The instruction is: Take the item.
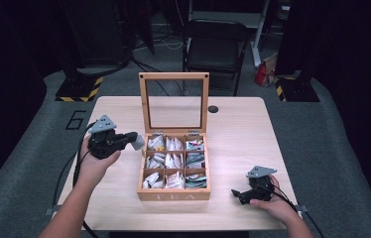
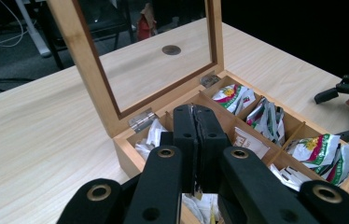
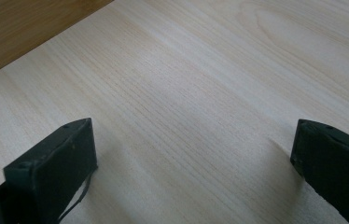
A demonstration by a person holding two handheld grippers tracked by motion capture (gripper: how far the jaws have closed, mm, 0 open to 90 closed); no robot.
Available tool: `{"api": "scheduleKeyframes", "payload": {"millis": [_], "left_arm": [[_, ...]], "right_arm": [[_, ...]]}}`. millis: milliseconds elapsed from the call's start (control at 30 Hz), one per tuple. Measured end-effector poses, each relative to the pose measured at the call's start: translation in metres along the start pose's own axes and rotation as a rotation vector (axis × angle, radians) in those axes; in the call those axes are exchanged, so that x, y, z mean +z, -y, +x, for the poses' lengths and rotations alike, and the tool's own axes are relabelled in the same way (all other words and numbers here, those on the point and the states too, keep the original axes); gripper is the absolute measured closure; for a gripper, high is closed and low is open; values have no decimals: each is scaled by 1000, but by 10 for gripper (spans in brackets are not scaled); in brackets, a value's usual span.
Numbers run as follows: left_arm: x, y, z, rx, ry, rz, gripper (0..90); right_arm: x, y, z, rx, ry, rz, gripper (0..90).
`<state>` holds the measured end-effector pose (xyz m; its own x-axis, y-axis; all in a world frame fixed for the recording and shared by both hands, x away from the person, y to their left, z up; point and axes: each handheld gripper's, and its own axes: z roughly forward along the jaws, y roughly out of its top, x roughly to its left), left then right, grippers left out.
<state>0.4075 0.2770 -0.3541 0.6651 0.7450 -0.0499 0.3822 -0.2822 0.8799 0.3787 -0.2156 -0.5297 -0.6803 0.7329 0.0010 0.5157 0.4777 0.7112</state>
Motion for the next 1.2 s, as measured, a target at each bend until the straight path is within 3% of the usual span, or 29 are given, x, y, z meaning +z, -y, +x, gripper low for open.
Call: {"api": "scheduleKeyframes", "payload": {"millis": [1200], "left_arm": [[-55,8,47,-69,-133,-27,887]], "right_arm": [[0,0,0,3,4,-1,0]]}}
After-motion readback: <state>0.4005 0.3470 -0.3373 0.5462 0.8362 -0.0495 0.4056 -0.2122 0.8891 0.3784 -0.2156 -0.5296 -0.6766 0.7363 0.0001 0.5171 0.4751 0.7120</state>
